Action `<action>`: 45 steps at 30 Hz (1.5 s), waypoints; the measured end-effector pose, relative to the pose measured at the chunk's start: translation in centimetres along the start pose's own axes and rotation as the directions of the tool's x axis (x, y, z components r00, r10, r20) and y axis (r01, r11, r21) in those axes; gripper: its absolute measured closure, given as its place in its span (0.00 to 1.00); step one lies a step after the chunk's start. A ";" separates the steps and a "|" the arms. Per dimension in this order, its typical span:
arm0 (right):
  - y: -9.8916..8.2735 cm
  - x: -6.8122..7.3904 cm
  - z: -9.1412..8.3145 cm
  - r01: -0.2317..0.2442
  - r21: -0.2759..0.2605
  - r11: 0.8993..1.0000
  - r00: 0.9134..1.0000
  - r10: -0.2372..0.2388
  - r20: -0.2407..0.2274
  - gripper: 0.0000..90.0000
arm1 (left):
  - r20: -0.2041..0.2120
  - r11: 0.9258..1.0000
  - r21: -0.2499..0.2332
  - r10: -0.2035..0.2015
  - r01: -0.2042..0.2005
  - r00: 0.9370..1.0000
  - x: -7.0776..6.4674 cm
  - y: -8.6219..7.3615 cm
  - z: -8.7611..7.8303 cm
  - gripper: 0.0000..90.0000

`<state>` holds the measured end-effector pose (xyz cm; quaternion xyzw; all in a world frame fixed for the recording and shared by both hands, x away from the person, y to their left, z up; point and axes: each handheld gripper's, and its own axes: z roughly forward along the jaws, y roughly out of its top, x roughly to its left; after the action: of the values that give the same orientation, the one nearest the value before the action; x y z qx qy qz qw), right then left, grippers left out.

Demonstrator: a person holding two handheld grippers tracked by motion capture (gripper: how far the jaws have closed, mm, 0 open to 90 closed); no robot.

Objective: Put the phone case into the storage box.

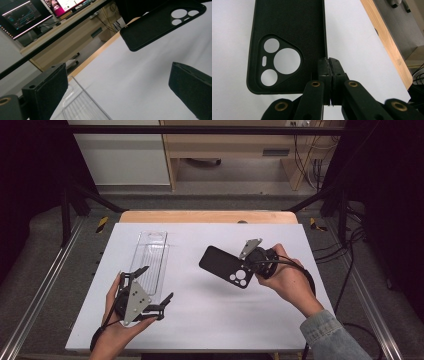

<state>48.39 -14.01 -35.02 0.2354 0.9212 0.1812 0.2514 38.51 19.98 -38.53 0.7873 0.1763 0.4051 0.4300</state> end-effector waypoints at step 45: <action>1.5 2.4 0.2 0.053 -0.041 0.998 0.998 -0.054 -0.015 0.99 | 0.282 0.818 -0.042 0.561 -0.574 0.779 -8.3 5.5 8.5 0.54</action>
<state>47.14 -11.52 -35.40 0.2039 0.9252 0.1950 0.2536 39.76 7.07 -40.65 0.8628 -0.1223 0.3953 0.2904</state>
